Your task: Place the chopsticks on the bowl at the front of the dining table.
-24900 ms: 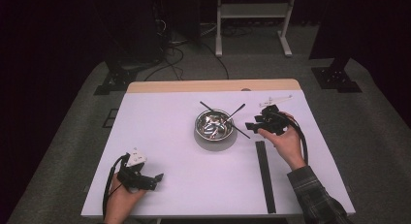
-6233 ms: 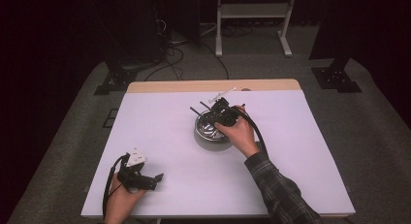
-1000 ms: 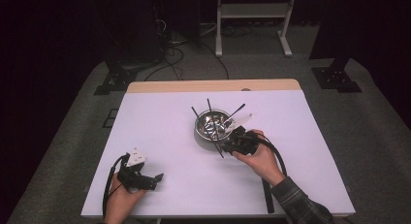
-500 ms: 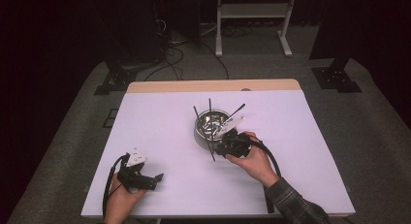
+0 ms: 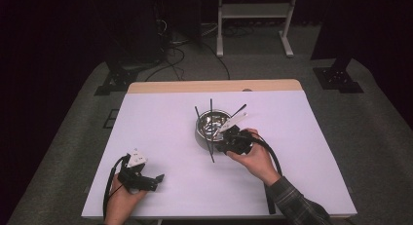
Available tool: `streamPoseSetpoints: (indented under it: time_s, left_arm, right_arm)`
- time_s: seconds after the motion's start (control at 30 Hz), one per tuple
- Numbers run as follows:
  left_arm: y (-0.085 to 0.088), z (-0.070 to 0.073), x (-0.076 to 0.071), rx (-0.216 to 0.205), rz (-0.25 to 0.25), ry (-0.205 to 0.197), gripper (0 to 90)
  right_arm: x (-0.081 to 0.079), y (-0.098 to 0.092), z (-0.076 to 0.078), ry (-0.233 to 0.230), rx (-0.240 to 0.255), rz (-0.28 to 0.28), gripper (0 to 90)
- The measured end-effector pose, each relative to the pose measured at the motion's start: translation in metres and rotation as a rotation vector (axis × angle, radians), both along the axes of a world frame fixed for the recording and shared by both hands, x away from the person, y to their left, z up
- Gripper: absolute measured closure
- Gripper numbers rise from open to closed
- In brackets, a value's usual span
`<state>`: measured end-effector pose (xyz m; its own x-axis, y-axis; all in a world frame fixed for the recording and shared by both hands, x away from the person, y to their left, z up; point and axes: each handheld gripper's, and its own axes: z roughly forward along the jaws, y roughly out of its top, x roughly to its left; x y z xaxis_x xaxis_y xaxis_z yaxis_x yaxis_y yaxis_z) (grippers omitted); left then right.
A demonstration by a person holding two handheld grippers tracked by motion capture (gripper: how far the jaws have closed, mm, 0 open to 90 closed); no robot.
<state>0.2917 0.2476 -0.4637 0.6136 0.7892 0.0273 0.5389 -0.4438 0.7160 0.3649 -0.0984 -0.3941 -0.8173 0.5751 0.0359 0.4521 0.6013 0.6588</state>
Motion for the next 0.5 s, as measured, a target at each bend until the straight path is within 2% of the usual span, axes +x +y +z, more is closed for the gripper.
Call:
streamPoseSetpoints:
  time_s: [0.27, 0.5]
  left_arm:
    - [0.0, 0.0, 0.0, 0.002, -0.001, -0.001, 0.0]
    - [0.0, 0.0, 0.0, -0.004, 0.002, -0.003, 0.0]
  right_arm:
    - [0.013, 0.006, 0.018, -0.015, 0.053, -0.017, 76.9]
    - [0.028, 0.017, 0.028, -0.013, 0.072, -0.018, 85.2]
